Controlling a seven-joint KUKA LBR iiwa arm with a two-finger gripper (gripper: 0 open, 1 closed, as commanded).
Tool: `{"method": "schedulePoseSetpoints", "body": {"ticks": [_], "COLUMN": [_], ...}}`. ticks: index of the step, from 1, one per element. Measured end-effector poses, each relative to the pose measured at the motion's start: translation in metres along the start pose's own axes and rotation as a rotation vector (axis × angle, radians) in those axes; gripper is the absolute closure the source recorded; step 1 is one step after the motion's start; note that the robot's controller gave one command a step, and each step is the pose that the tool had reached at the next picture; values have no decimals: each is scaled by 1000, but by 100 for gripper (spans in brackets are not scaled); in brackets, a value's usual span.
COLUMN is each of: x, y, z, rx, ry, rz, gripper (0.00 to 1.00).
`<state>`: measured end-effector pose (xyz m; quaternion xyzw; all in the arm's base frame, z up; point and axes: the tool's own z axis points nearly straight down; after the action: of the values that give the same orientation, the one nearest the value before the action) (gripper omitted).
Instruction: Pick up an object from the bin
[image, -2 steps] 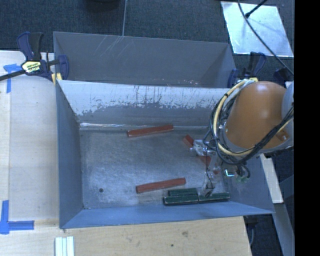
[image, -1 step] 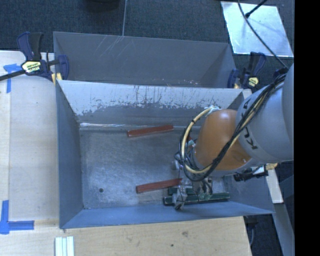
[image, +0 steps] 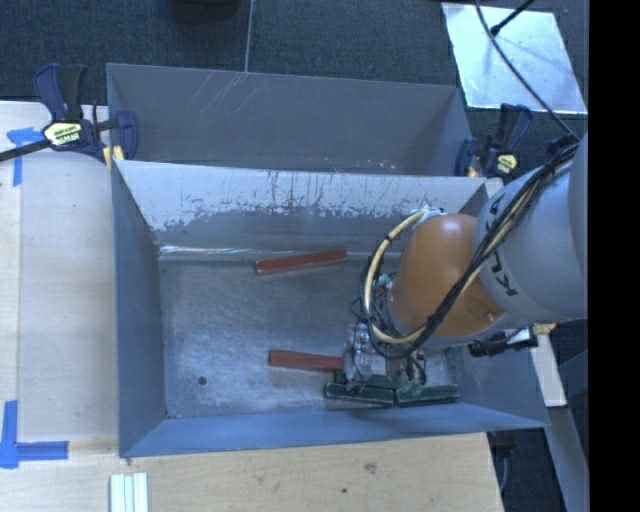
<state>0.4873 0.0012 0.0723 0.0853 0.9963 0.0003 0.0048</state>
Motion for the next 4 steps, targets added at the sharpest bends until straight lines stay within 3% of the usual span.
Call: {"method": "schedulePoseSetpoints", "body": {"ticks": [1, 2, 3, 4], "x": [-8, -3, -4, -4], "y": [23, 2, 2, 2], "z": [-36, -10, -11, -12], "rx": [0, 0, 0, 0], "ry": [2, 10, 9, 7], "rz": [-6, -286, -286, -287], "gripper": [100, 100, 0, 100]}}
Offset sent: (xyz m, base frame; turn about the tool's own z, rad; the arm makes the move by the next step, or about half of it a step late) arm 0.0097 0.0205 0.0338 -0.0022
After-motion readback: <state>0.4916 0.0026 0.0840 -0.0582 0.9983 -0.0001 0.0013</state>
